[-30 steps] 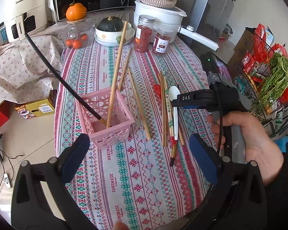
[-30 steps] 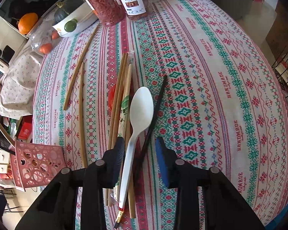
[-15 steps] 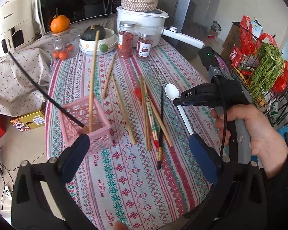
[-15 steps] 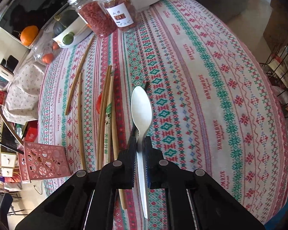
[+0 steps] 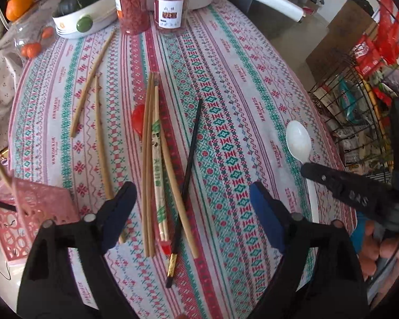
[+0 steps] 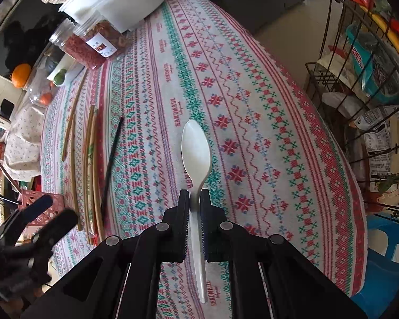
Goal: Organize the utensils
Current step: 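Grasp the black chopstick with the left tool while the right tool lifts the spoon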
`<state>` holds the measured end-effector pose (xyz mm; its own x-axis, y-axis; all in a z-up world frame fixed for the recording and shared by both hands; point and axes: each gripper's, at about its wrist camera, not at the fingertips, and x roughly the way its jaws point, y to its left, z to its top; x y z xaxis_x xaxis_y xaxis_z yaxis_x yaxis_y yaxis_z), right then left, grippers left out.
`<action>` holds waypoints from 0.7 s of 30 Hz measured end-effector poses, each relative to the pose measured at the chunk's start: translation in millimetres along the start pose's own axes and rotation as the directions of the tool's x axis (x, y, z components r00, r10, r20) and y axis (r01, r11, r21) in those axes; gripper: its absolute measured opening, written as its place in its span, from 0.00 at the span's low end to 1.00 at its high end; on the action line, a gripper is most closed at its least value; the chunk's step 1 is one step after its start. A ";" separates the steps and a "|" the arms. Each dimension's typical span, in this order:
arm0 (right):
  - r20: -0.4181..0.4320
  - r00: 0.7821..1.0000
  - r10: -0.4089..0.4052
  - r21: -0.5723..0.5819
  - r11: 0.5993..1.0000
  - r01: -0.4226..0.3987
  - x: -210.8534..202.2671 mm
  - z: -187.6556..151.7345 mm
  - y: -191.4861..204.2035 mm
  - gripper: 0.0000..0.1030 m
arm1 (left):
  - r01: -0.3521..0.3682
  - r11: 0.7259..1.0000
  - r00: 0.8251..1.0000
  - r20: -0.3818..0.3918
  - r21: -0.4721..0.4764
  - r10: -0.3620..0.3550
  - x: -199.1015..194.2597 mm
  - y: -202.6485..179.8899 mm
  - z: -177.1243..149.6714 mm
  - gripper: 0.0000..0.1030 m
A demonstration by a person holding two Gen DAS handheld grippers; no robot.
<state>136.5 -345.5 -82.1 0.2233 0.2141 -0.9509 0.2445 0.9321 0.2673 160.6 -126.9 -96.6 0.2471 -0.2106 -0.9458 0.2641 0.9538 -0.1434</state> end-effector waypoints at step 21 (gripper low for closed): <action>-0.014 1.000 -0.017 -0.028 0.999 0.017 10.3 19.8 -10.7 0.38 | -0.091 0.989 0.988 -0.110 0.120 0.105 80.5 -38.5 49.6 0.07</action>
<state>154.9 -359.0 -91.6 0.2060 0.2023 -0.9574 0.2221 0.9432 0.2471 216.5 -191.2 -152.8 0.1690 -0.0845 -0.9820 0.3504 0.9364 -0.0203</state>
